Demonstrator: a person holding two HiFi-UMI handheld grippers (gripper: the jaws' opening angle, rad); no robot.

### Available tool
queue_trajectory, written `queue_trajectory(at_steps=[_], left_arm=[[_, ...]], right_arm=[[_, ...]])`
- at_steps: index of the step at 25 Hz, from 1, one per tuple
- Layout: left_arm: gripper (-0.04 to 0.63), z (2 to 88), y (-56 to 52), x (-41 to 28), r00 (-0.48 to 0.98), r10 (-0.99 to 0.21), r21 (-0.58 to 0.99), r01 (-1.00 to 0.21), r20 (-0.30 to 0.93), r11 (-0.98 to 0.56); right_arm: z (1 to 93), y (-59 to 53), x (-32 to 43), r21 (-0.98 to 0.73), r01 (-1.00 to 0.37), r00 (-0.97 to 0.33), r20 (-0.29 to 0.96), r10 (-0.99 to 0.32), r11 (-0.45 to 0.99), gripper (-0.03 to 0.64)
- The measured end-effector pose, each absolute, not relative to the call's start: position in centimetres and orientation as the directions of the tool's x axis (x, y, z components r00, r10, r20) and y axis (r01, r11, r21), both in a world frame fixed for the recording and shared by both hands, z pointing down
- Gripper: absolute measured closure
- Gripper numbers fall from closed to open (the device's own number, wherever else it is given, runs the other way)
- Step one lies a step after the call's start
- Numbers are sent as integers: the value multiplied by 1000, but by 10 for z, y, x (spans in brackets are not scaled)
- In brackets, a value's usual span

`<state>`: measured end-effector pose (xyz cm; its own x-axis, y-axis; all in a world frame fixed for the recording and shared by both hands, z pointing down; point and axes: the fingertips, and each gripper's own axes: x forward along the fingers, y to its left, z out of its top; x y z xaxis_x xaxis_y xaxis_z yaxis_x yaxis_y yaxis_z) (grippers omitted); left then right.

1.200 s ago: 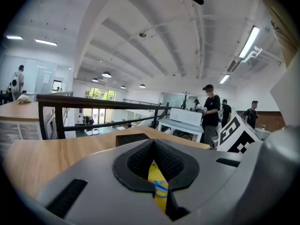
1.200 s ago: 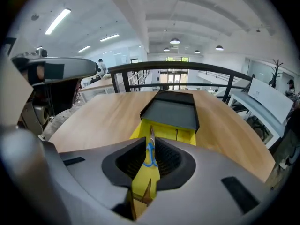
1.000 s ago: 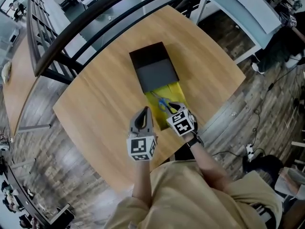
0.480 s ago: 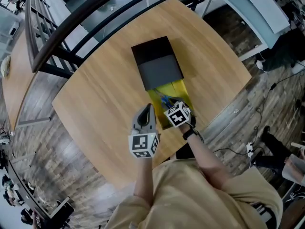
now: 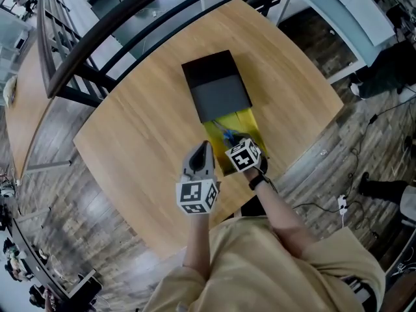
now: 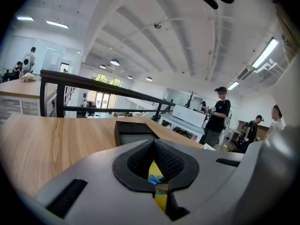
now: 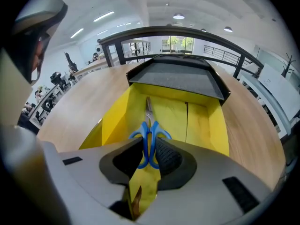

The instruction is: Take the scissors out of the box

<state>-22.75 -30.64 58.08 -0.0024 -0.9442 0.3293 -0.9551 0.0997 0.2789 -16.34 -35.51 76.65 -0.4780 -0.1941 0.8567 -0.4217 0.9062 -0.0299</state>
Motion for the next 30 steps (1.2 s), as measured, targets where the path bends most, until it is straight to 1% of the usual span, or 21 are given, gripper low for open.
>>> queue_trajectory(at_steps=[6, 11, 19, 26, 30], left_arm=[[586, 572, -294, -224, 11, -948, 256, -964, 317, 74], [586, 564, -281, -217, 29, -954, 238, -970, 298, 45], [586, 543, -258, -198, 59, -962, 228, -974, 266, 3], [586, 520, -245, -193, 57, -974, 165, -986, 218, -20], [586, 506, -231, -207, 11, -981, 127, -992, 193, 14]], right_arm=[[747, -349, -154, -28, -461, -505, 830, -236, 887, 534], [731, -337, -144, -49, -521, -528, 803, -276, 852, 534], [696, -311, -113, -65, -590, -555, 756, -346, 805, 534], [644, -306, -97, -42, -624, -610, 650, -452, 781, 534], [608, -297, -90, -20, -624, -638, 591, -495, 781, 534]])
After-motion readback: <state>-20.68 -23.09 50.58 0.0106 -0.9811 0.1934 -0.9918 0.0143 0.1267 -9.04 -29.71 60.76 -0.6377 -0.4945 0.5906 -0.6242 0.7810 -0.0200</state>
